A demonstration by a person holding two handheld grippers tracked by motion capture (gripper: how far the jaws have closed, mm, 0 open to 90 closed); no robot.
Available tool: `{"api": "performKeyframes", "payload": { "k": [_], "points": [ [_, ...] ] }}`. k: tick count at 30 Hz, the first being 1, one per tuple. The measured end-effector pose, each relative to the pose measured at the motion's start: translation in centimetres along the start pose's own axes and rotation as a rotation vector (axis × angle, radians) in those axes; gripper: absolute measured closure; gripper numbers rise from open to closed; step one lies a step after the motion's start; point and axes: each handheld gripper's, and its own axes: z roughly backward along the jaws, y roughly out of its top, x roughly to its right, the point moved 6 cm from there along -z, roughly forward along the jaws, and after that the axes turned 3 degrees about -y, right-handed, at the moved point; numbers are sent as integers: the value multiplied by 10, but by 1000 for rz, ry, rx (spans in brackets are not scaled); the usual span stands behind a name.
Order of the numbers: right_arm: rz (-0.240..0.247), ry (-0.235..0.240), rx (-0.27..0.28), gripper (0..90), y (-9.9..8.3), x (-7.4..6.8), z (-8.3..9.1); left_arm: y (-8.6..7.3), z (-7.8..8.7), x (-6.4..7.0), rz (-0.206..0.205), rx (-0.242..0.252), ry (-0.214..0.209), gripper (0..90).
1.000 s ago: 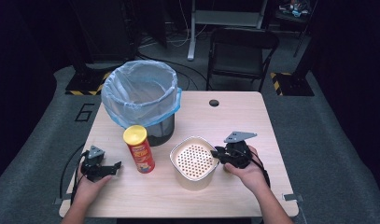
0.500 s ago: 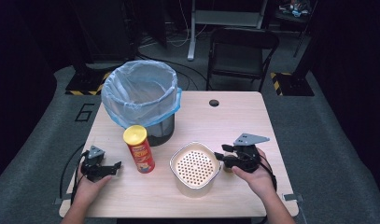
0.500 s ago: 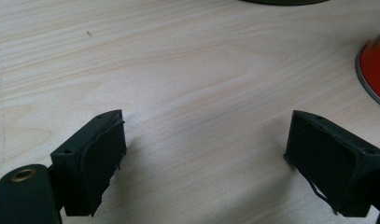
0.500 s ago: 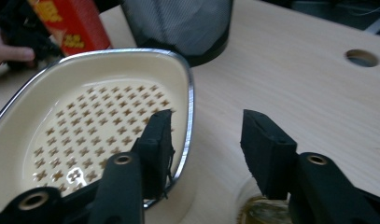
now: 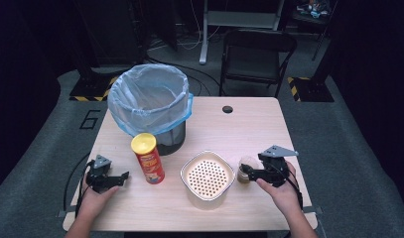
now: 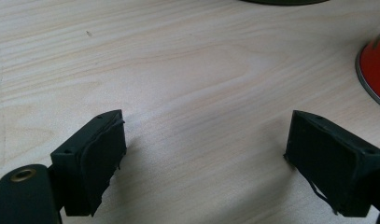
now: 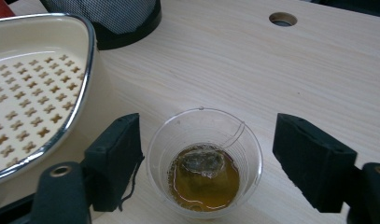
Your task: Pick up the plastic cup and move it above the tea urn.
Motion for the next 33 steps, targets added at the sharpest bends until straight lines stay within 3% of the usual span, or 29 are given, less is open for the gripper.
{"api": "performKeyframes", "payload": {
  "k": [4,12,23,26,33],
  "points": [
    [0,-19,-30,160,-6,-1,-9,0,0,0,0,0,0,117],
    [3,-46,-66,150,-16,-4,-26,0,0,0,0,1,0,117],
    [-9,-116,-57,145,-18,-5,-41,0,0,0,0,0,0,117],
    [13,-134,-73,146,-22,-7,-46,0,0,0,0,0,0,117],
    [12,-169,-74,152,-27,-5,-46,0,0,0,0,0,0,117]
  ]
}}
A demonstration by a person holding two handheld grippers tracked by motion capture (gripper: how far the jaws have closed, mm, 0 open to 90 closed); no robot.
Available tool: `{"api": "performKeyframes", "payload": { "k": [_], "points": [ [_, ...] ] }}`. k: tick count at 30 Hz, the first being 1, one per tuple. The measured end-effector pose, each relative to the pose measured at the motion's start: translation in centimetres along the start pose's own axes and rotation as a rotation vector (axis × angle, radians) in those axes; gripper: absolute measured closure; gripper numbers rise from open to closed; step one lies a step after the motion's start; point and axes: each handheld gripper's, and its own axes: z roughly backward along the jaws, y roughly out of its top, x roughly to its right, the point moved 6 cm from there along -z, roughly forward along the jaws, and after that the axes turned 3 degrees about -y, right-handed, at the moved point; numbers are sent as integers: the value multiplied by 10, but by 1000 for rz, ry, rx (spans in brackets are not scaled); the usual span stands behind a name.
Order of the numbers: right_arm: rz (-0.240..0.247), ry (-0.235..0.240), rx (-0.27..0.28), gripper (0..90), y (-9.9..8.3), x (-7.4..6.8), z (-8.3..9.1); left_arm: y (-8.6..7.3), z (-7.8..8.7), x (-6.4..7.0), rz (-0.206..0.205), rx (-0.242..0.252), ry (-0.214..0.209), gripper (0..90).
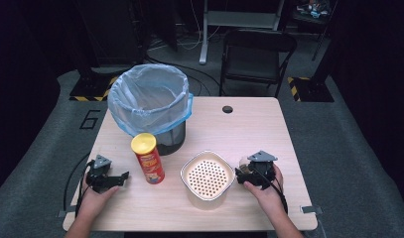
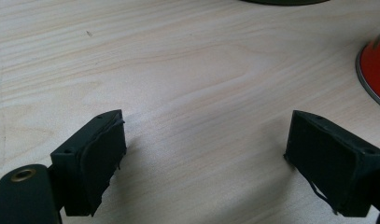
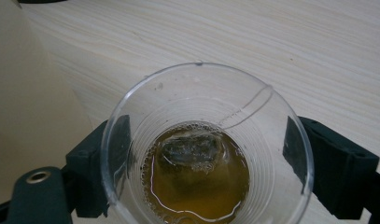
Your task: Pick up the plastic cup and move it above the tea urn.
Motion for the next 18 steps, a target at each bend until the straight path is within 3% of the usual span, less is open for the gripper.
{"api": "performKeyframes", "payload": {
  "k": [6,13,18],
  "points": [
    [-4,26,-2,185,-5,6,5,0,0,0,0,0,0,117],
    [34,68,1,246,-14,14,11,0,0,0,0,0,0,117],
    [40,81,20,238,-16,14,12,0,0,0,0,0,0,117]
  ]
}}
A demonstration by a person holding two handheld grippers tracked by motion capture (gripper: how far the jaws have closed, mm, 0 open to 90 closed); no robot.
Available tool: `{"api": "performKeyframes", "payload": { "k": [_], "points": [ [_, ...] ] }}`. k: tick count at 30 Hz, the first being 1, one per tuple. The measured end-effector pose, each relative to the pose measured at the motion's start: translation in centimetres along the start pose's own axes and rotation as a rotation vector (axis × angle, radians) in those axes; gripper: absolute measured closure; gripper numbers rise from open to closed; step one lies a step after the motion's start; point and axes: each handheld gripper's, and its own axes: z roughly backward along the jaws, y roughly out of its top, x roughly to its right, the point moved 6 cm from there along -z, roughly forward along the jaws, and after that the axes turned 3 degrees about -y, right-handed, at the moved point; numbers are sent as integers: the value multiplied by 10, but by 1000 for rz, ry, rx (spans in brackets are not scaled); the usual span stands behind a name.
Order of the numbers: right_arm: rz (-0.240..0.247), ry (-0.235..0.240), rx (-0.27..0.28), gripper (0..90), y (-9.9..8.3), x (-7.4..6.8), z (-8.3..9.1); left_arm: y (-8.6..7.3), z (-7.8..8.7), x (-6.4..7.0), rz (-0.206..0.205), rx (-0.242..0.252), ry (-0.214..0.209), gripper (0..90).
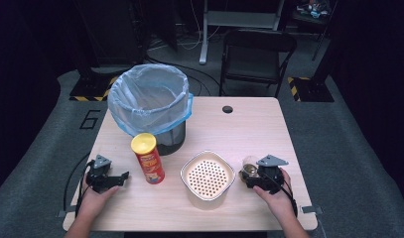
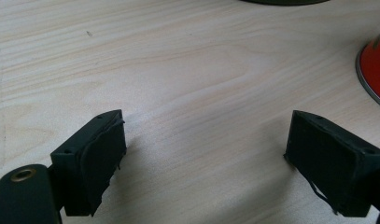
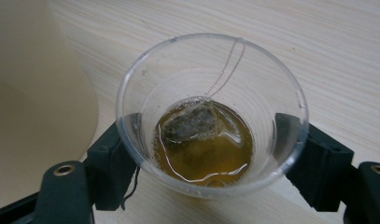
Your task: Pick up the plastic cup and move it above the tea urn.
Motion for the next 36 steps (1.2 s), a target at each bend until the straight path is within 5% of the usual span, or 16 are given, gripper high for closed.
{"api": "performKeyframes", "payload": {
  "k": [11,36],
  "points": [
    [-26,-27,29,238,2,-4,-10,0,0,0,0,0,0,117],
    [-6,70,82,278,5,3,-21,1,0,0,-3,4,1,117]
  ]
}}
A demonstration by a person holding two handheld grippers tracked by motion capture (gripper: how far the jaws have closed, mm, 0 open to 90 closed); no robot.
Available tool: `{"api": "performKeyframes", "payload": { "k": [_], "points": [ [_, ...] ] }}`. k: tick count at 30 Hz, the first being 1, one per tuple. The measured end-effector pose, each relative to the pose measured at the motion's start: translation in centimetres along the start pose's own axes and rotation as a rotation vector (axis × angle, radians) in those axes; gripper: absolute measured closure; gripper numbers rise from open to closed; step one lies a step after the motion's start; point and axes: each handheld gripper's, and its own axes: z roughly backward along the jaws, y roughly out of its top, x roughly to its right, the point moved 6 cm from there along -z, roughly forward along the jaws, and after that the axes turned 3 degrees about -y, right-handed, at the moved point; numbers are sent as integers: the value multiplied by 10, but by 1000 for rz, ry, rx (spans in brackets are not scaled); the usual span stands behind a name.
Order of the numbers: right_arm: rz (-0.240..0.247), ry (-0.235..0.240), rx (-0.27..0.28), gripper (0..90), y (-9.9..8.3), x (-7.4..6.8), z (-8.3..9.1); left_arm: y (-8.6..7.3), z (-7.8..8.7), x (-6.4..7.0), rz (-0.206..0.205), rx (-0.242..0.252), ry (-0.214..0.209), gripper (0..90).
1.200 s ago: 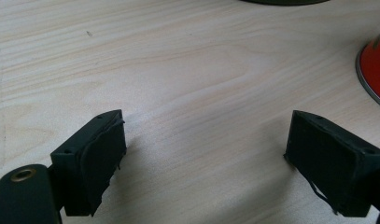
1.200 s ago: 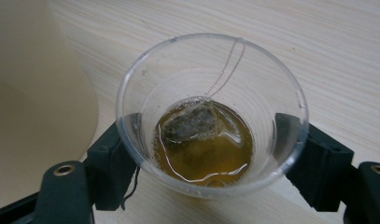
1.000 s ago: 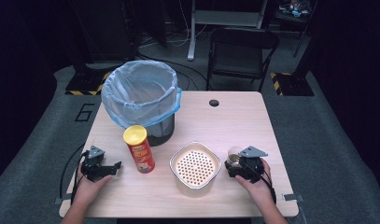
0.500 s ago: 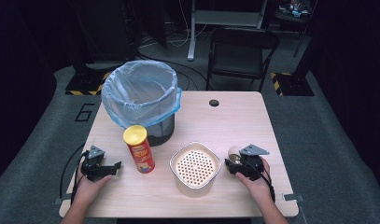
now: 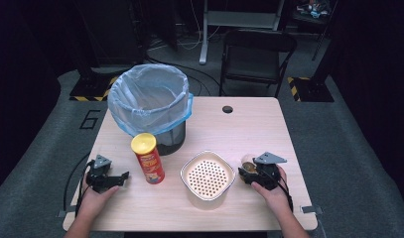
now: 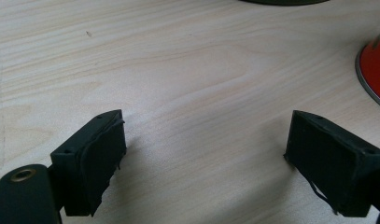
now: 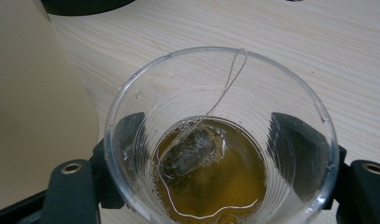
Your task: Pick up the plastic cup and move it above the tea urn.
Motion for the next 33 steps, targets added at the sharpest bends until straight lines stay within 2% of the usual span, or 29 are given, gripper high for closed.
{"api": "performKeyframes", "payload": {
  "k": [11,21,27,33],
  "points": [
    [0,15,4,288,2,-1,4,0,0,0,-5,0,-2,117],
    [32,32,1,324,2,-1,5,0,0,-1,-9,2,-1,117],
    [34,31,2,333,3,-1,6,0,0,-1,-9,2,-1,117],
    [51,45,13,339,8,0,9,0,0,-1,-9,2,-1,117]
  ]
}}
